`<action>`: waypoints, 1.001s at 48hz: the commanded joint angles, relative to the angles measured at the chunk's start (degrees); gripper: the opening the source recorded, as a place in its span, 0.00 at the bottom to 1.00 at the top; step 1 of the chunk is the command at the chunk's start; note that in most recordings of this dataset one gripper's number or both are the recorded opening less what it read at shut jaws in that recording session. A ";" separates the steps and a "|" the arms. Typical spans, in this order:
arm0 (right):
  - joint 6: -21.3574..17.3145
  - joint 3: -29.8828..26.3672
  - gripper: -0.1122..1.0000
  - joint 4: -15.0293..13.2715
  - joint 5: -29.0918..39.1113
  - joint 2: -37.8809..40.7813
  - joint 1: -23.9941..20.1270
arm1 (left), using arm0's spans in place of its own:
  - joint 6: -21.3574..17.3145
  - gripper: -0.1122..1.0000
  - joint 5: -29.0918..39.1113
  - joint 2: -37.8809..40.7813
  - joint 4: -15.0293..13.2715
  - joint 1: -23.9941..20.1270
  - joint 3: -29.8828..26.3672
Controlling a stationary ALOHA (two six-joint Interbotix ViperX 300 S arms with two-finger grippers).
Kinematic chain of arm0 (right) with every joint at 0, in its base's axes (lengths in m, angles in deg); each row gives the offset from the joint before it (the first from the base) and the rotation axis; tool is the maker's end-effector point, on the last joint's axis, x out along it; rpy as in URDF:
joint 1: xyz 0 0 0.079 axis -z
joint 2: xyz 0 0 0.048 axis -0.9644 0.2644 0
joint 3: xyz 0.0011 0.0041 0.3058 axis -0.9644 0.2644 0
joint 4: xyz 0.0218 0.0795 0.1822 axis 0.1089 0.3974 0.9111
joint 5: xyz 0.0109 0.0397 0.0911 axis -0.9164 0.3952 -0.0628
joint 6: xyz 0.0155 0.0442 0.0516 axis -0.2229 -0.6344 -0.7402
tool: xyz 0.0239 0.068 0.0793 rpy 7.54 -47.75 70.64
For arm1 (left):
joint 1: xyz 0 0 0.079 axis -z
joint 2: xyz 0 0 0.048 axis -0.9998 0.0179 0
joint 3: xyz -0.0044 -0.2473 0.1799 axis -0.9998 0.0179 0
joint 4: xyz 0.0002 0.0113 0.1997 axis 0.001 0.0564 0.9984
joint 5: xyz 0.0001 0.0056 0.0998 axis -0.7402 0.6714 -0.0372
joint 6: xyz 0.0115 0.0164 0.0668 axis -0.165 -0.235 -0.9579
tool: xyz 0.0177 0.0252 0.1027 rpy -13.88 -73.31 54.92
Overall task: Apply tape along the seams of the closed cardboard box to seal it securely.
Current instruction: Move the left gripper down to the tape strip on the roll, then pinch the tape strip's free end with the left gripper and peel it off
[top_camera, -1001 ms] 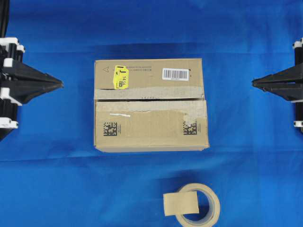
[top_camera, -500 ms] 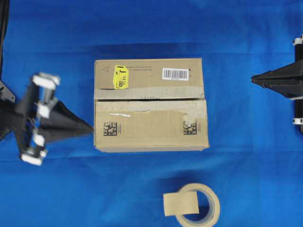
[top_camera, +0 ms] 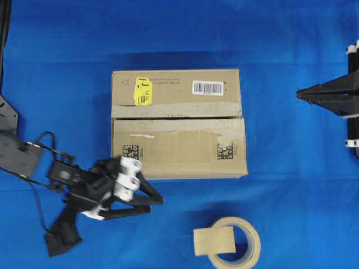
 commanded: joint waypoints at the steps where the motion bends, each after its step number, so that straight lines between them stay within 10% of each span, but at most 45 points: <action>1: 0.18 -1.41 0.11 0.00 -0.26 0.35 0.35 | -1.93 0.61 0.00 3.34 -0.18 0.62 -3.78; 19: 0.26 -1.32 0.11 -0.18 -0.26 0.35 0.88 | -10.37 0.61 2.20 16.61 -0.18 2.46 -13.62; 48: 0.79 -1.32 0.11 -0.44 1.58 0.35 0.88 | -11.25 0.61 2.46 24.26 -0.09 3.60 -21.01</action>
